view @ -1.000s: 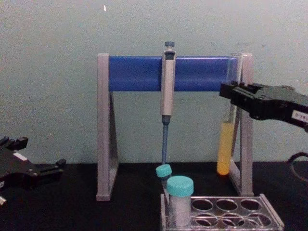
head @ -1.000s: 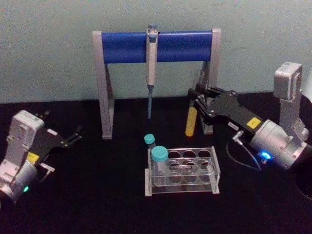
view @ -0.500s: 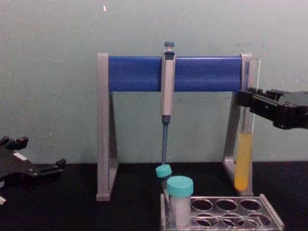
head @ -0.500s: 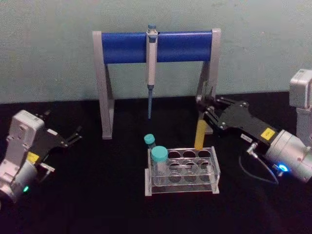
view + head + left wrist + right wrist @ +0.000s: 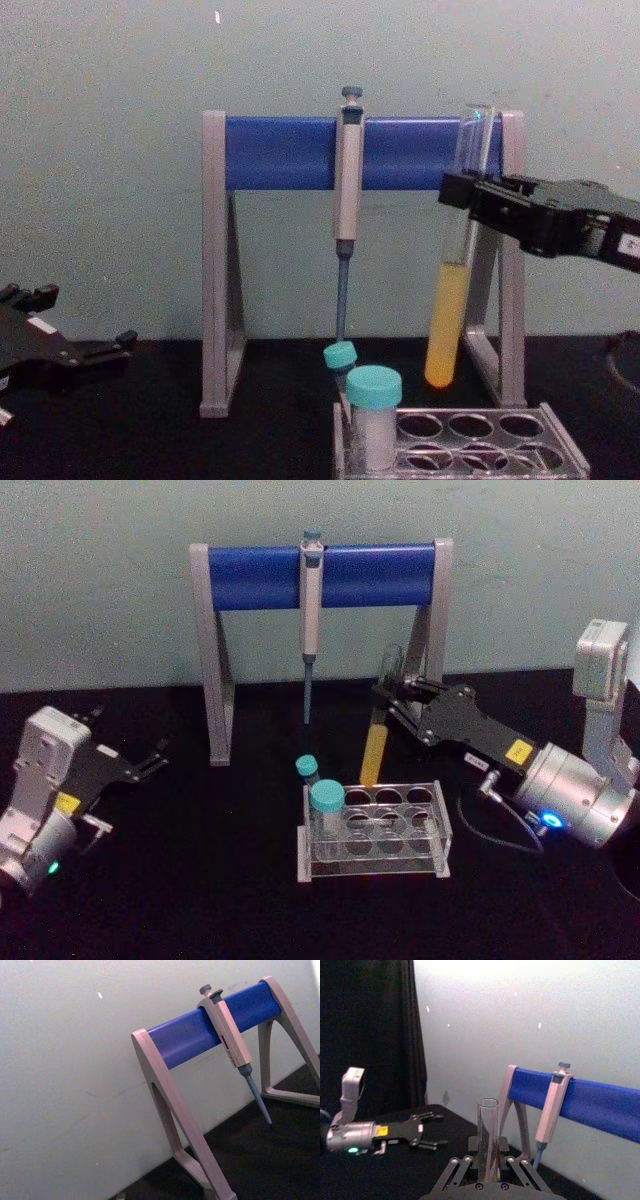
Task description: Pick up the test tube from the test tube rack, shake it, then place it back into the test tube rack.
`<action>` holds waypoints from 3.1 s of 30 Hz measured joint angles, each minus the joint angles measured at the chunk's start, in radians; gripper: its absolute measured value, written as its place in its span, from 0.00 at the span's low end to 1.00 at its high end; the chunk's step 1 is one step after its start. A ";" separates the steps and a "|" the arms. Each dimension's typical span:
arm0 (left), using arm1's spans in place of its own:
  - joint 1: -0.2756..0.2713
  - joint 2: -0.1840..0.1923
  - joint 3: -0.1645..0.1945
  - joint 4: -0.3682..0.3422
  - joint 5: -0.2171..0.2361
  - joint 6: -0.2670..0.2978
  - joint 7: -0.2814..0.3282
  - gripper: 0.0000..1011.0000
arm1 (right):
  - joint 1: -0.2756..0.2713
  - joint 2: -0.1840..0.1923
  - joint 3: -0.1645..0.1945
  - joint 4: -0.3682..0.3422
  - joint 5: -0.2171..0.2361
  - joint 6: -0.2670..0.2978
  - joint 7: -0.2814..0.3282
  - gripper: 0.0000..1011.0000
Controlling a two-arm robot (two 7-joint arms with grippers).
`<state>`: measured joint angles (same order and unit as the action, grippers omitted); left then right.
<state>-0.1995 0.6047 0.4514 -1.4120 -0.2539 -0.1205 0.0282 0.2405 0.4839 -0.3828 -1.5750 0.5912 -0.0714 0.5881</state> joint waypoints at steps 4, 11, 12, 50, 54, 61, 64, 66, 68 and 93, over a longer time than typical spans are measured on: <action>0.000 0.000 0.000 0.000 0.000 0.000 0.000 0.99 | 0.027 -0.024 -0.008 0.037 -0.021 -0.026 -0.025 0.22; 0.000 0.000 0.000 0.000 0.000 0.000 0.000 0.99 | 0.040 -0.040 -0.003 0.061 -0.048 -0.028 -0.069 0.22; 0.000 0.000 0.000 0.000 0.000 0.000 0.000 0.99 | 0.040 -0.041 0.000 0.062 -0.052 -0.026 -0.076 0.22; 0.000 0.000 0.000 0.000 0.000 0.000 0.000 0.99 | -0.098 0.049 0.038 -0.110 -0.041 0.059 -0.061 0.22; 0.000 0.000 0.000 0.000 0.000 0.000 0.000 0.99 | -0.066 0.028 0.016 -0.081 -0.033 0.052 -0.050 0.22; 0.000 0.000 0.000 0.000 0.000 0.000 0.000 0.99 | -0.001 -0.008 -0.005 -0.011 -0.031 0.032 -0.046 0.22; 0.000 0.000 0.000 0.000 0.000 0.000 0.000 0.99 | 0.024 -0.021 -0.007 0.023 -0.035 0.023 -0.053 0.22; 0.000 0.000 0.000 0.000 0.000 0.000 0.000 0.99 | 0.035 -0.026 -0.006 0.038 -0.038 0.018 -0.061 0.22; 0.000 0.000 0.000 0.000 0.000 0.000 0.000 0.99 | 0.039 -0.028 -0.003 0.045 -0.040 0.016 -0.065 0.22; 0.000 0.000 0.000 0.000 0.000 0.000 0.000 0.99 | -0.060 0.032 0.074 -0.043 -0.042 0.022 -0.110 0.22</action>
<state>-0.1995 0.6047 0.4514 -1.4120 -0.2539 -0.1205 0.0283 0.1802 0.5159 -0.3083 -1.6176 0.5491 -0.0497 0.4777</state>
